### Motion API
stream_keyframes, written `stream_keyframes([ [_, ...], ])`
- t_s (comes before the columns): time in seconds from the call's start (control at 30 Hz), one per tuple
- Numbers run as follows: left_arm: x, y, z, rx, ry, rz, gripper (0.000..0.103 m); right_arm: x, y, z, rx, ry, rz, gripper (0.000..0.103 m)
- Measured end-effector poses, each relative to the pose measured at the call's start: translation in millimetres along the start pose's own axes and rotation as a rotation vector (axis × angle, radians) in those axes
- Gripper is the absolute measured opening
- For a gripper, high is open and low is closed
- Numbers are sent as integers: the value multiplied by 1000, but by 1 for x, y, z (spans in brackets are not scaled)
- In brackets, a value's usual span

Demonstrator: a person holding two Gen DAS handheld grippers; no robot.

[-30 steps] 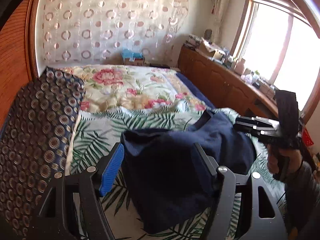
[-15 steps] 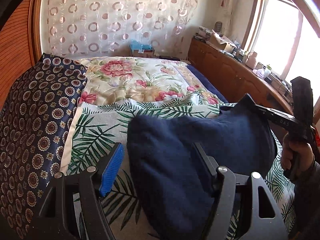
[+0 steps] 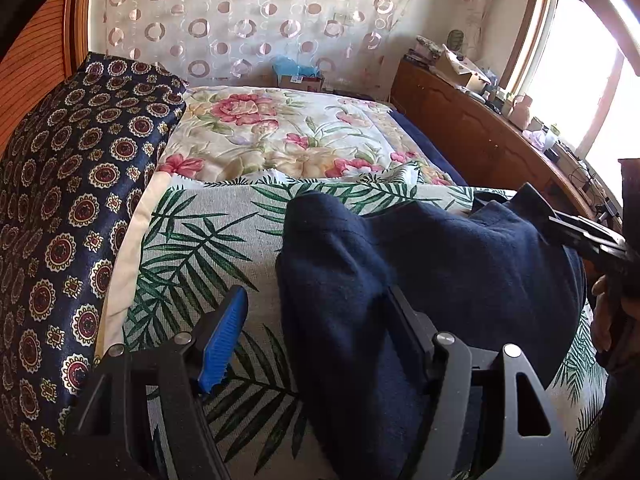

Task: Fold small clothes
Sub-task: 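Grasp the folded shirt with both tools and carry it toward the pillow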

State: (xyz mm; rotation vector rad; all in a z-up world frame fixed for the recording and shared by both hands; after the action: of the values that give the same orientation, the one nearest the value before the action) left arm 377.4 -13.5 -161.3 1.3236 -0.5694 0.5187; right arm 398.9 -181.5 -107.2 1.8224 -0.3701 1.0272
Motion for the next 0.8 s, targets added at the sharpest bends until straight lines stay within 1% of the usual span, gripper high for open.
stream_keyframes([
  [0.03, -1, -1, 0, -2, 0, -1, 70, -2, -1, -1, 0, 5, -10, 61],
  [0.1, -3, -3, 0, -4, 3, -5, 70, -7, -8, 2, -8, 3, -42, 64],
  [0.17, -4, -6, 0, -11, 8, -10, 70, -11, -16, 9, 1, -34, -72, 68],
  [0.23, -6, -6, 0, -19, 14, -5, 69, -11, -23, 15, 19, -72, -95, 71],
  [0.3, -7, -6, 1, -49, 19, -7, 56, -11, -28, 14, 41, -93, -104, 71],
  [0.33, -8, -5, 2, -76, 26, -11, 52, -11, -30, 13, 52, -97, -108, 71],
  [0.37, -8, -5, 4, -100, 32, -16, 44, -10, -31, 13, 53, -94, -101, 71],
  [0.43, -7, -5, 6, -107, 34, -16, 38, -9, -31, 11, 63, -82, -103, 71],
  [0.5, -6, -2, 9, -131, 32, -11, 22, -10, -31, 7, 82, -68, -106, 61],
  [0.53, -6, 0, 10, -141, 33, -12, 19, -12, -32, 4, 96, -60, -107, 56],
  [0.57, -4, 4, 12, -155, 33, -3, 14, -13, -32, 4, 106, -54, -107, 46],
  [0.63, 0, 14, 16, -164, 23, 23, 13, -15, -30, 2, 148, -54, -113, 35],
  [0.67, 2, 22, 19, -173, 18, 44, 13, -14, -27, 2, 151, -52, -109, 28],
  [0.7, 4, 29, 21, -184, 20, 58, 13, -12, -23, 3, 140, -46, -91, 26],
  [0.73, 6, 37, 21, -196, 25, 76, 13, -8, -16, 4, 123, -55, -44, 24],
  [0.8, 11, 56, 23, -212, 30, 119, 13, 0, -1, -3, 129, -38, 28, 23],
])
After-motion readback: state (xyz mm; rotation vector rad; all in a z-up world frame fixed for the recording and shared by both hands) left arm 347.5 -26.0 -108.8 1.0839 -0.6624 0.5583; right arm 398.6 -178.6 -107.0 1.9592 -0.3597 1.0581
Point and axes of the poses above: each gripper's, at about its wrist camera, not at the fingertips, and y roughly against the way its jaws point, z to its right, x to its top, the point moved 9 cm from there along -y, roughly the way its jaws point, and after that the axes turned 4 degrees about x, right-handed, at the moved point
